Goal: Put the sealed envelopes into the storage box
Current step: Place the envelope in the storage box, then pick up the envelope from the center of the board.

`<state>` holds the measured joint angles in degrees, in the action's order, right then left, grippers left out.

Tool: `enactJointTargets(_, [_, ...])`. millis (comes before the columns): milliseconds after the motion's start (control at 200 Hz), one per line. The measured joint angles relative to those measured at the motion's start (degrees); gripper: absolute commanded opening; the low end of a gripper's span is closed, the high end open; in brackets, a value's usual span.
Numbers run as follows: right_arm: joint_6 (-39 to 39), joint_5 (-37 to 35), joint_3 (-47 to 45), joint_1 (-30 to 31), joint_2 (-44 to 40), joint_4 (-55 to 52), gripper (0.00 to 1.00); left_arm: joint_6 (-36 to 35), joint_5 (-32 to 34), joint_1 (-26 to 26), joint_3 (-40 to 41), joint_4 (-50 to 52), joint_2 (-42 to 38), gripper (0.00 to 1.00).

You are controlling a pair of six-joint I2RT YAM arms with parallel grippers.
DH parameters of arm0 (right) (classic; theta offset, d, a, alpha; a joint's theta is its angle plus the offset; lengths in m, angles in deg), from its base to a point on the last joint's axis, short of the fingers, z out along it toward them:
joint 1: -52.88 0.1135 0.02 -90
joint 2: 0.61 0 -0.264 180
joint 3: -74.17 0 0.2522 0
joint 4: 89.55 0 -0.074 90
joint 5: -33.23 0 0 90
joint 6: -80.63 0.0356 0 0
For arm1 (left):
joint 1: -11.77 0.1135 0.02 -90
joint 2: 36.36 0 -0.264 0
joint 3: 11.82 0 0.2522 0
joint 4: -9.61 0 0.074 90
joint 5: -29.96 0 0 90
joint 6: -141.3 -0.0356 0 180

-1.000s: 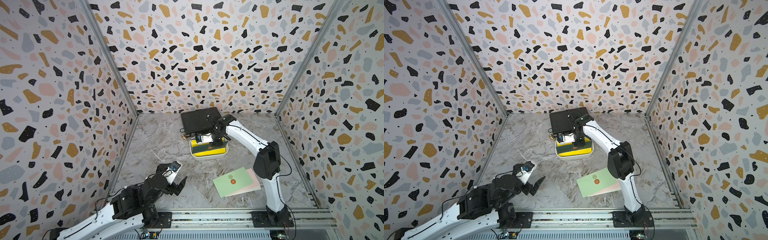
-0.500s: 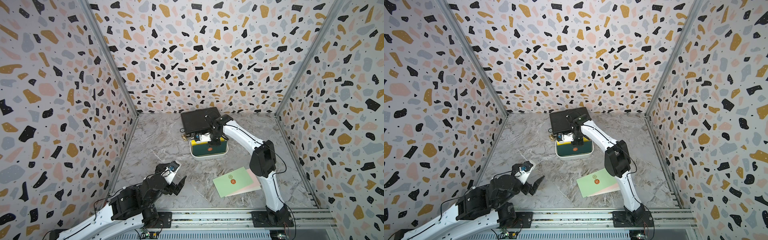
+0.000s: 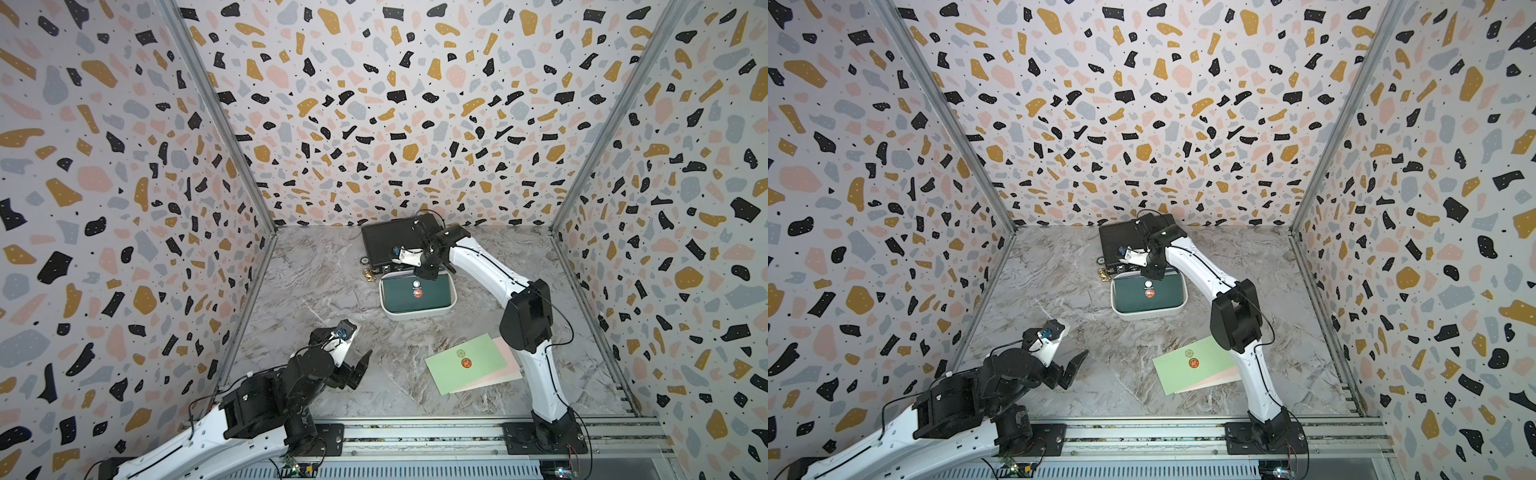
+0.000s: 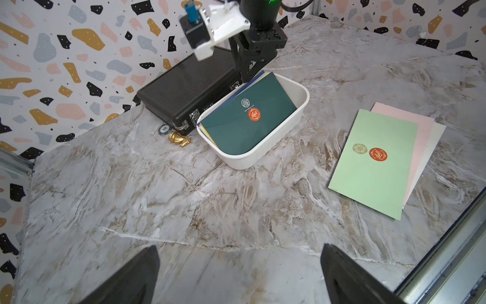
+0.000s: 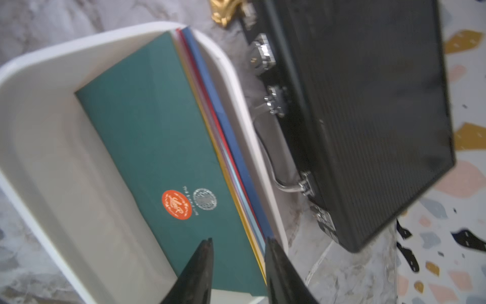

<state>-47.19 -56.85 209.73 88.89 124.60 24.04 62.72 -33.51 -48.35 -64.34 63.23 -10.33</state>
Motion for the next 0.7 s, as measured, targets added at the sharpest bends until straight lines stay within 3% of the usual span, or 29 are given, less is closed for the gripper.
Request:
enactJointTargets(225, [26.7, -2.7, -35.6, -3.9, -29.2, 16.7, 0.39, 11.6, -4.4, 0.0, -2.1, 0.2, 3.5, 1.00])
enactJointTargets(375, [41.4, -5.5, -56.2, -6.0, -46.2, 22.9, 0.42, 21.4, -11.2, 0.0, 1.3, -7.1, 14.2, 0.94])
enactJointTargets(546, [49.2, -9.7, -70.3, -8.1, -52.9, 22.8, 0.46, 30.1, -19.4, 0.0, 4.3, -15.2, 31.6, 0.89])
enactJointTargets(701, [53.4, -10.5, -78.7, -11.2, -56.5, 21.5, 0.46, 35.3, -26.1, 0.0, 5.8, -25.3, 41.5, 0.88])
